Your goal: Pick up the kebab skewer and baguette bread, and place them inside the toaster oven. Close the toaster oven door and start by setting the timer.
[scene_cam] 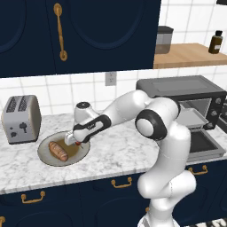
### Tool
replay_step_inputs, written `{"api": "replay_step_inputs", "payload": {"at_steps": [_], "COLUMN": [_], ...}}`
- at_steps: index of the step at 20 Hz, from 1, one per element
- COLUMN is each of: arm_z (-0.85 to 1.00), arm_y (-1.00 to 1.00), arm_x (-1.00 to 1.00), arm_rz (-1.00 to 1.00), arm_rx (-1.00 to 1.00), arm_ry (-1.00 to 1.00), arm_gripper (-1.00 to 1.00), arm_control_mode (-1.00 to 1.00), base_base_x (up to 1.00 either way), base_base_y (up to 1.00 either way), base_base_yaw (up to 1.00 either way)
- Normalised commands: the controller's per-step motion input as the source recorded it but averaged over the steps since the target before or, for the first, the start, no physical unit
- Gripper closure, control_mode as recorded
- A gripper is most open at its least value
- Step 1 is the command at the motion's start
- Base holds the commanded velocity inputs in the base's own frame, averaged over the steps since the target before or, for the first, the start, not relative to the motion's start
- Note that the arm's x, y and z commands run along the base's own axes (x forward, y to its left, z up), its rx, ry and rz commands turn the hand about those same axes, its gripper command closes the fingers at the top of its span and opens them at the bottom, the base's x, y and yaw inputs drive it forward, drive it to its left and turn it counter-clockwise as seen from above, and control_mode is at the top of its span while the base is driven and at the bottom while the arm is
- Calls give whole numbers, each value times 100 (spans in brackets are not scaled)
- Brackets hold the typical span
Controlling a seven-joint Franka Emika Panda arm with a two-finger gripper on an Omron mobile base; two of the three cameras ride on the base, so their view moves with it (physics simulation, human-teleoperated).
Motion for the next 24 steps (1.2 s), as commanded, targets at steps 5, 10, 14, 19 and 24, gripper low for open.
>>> {"api": "replay_step_inputs", "payload": {"at_steps": [5,10,14,19,24], "arm_z": [-23,-20,-11,-16,-16], "arm_y": [0,1,0,1,0], "arm_x": [35,14,0,-2,-10], "arm_rz": [0,0,0,0,0], "arm_rx": [0,0,0,0,0], "arm_ry": [2,2,0,0,0], "arm_gripper": [-100,-100,-100,100,100], "arm_control_mode": [-100,-100,-100,-100,-100], "base_base_x": [0,0,0,0,0], "base_base_y": [0,0,0,0,0], "base_base_yaw": [0,0,0,0,0]}}
